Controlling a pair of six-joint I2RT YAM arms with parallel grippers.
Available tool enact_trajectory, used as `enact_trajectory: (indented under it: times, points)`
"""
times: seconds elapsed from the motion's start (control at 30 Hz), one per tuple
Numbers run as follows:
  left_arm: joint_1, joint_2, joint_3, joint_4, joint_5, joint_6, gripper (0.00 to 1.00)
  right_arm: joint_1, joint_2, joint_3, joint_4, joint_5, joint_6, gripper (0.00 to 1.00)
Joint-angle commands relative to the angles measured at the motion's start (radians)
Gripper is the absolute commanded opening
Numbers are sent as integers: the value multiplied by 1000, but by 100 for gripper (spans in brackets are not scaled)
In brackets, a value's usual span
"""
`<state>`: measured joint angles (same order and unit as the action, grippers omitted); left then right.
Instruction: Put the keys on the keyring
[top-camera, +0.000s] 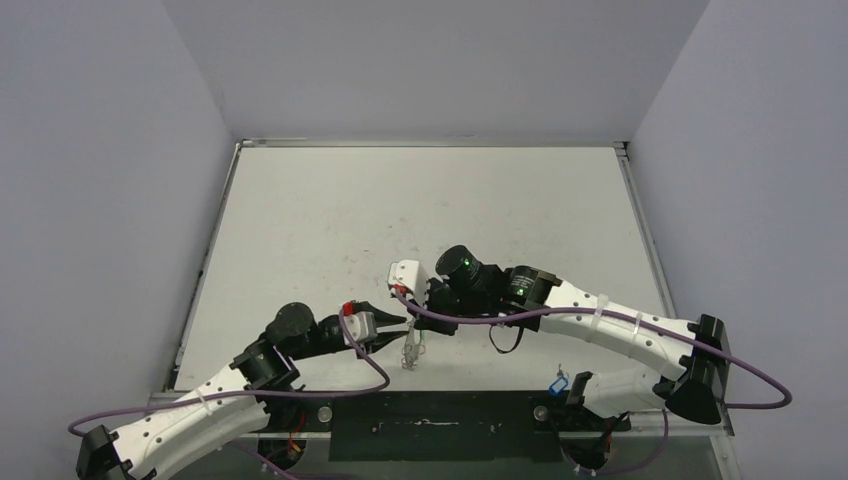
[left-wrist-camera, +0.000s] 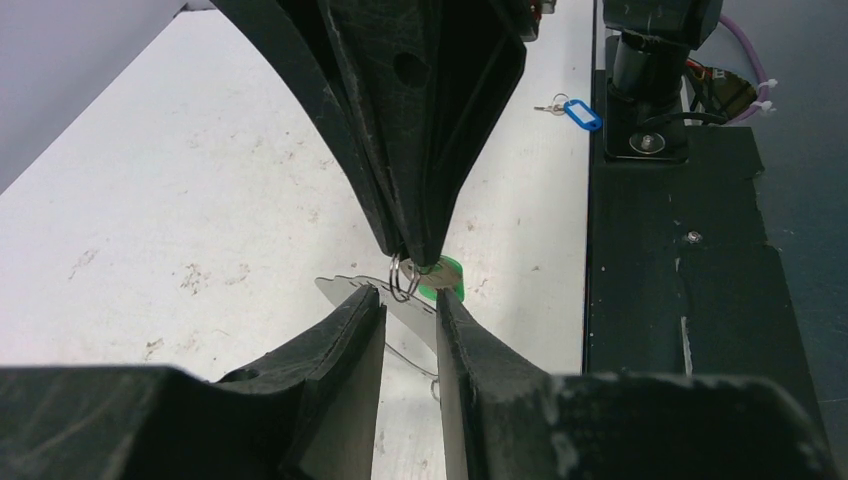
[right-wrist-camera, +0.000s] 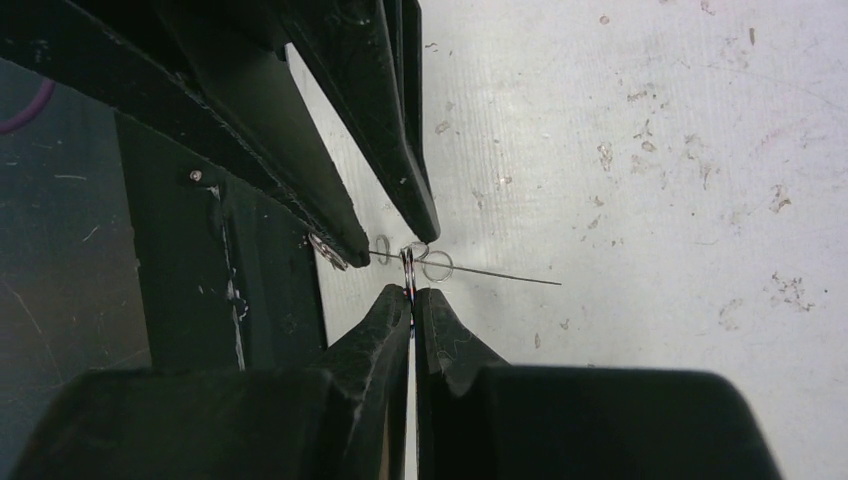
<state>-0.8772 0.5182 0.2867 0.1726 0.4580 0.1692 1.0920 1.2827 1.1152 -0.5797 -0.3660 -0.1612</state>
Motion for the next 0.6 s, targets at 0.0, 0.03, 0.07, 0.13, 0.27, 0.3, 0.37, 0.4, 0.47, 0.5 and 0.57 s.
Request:
enact_trajectory:
  times: [0.0, 0.03, 0.07, 0.13, 0.27, 0.3, 0.37, 0.4, 0.47, 0.5, 0.57]
  points:
    - [-2, 13, 45, 13, -34, 4, 24, 5, 9, 48, 6, -24, 23, 0]
    - [-2, 16, 44, 21, -37, 2, 24, 7, 10, 49, 6, -27, 24, 0]
    - [-2, 20, 42, 31, -36, 1, 24, 8, 10, 50, 6, -30, 24, 0]
    - [-2, 26, 37, 57, -39, -3, 24, 10, 11, 46, 10, -31, 23, 0]
    - [-2, 45, 28, 92, -34, -9, 23, 11, 5, 39, 24, -38, 22, 0]
    - [-2, 51, 28, 97, -27, -8, 23, 12, 2, 37, 30, -41, 22, 0]
    - [-2, 61, 28, 111, -7, -9, 21, 12, 1, 34, 38, -45, 21, 0]
    - [-2, 66, 28, 118, 1, -10, 20, 12, 2, 34, 38, -45, 20, 0]
    - [-2, 75, 28, 129, 12, -14, 17, 12, 4, 34, 39, -46, 20, 0]
    - [-2, 78, 28, 130, 17, -14, 16, 12, 3, 34, 38, -46, 20, 0]
    - [-2, 84, 29, 133, 22, -14, 13, 12, 4, 35, 38, -47, 20, 0]
